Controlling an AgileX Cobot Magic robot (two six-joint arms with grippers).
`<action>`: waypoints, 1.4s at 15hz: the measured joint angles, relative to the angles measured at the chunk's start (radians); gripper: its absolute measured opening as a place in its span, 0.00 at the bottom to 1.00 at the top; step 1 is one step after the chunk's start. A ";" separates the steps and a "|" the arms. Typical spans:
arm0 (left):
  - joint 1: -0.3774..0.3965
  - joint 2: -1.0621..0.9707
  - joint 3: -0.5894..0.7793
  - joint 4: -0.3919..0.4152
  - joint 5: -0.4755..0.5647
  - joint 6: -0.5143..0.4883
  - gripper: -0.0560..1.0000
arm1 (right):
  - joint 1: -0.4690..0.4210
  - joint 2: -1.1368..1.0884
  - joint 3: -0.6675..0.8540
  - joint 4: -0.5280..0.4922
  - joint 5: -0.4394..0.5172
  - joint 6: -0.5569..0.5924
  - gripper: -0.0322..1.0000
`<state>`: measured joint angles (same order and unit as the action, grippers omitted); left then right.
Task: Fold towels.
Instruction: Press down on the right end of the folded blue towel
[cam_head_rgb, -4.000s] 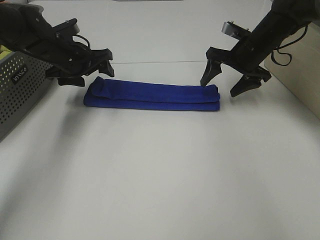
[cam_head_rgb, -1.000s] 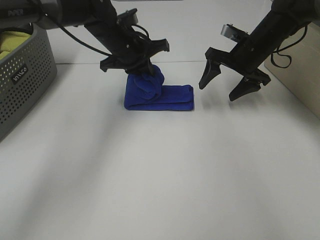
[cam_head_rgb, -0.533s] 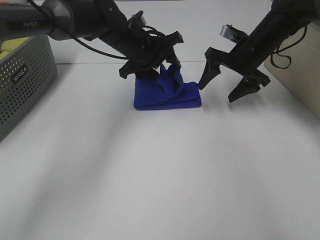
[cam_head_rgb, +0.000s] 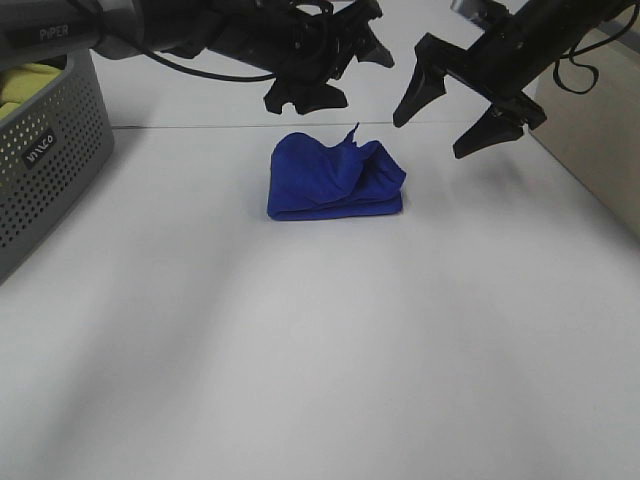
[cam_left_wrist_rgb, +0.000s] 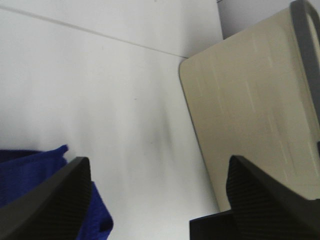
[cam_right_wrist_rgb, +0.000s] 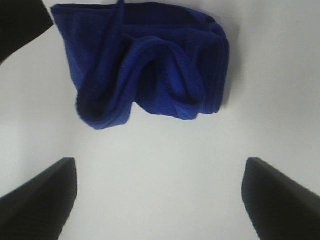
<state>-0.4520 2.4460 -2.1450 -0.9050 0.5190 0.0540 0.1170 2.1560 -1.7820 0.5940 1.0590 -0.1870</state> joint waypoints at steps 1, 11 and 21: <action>0.003 0.000 -0.030 -0.011 0.017 0.043 0.73 | 0.000 -0.004 0.000 0.045 0.003 -0.030 0.84; 0.251 0.000 -0.171 0.018 0.228 0.159 0.73 | 0.111 0.070 0.000 0.415 -0.034 -0.329 0.84; 0.290 0.000 -0.171 0.049 0.276 0.159 0.73 | 0.159 0.181 0.000 0.503 -0.227 -0.395 0.84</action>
<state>-0.1620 2.4460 -2.3160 -0.8560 0.7950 0.2130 0.2760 2.3370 -1.7820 1.0970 0.8320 -0.5820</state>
